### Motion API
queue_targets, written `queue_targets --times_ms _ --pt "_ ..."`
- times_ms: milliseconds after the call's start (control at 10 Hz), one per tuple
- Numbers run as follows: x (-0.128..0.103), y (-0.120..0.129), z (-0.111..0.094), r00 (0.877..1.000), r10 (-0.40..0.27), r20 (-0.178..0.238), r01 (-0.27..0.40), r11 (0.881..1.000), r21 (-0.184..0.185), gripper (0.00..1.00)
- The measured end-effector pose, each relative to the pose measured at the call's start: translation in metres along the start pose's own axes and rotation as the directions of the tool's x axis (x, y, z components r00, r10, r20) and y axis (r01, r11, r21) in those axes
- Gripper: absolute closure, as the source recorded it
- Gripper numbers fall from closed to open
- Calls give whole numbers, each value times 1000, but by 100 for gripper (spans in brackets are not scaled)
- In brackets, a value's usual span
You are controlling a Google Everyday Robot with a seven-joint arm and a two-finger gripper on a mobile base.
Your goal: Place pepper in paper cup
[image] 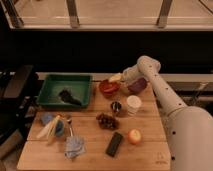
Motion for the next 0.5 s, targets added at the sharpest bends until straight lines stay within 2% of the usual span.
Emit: queue_targets --times_ms 100,300,500 --pt "-1 0 2 1000 4 1 -4 1000 6 30" --pt "-3 -1 5 1000 3 10 -3 1000 12 46" --pt "-6 -1 7 1000 8 17 -8 1000 14 68"
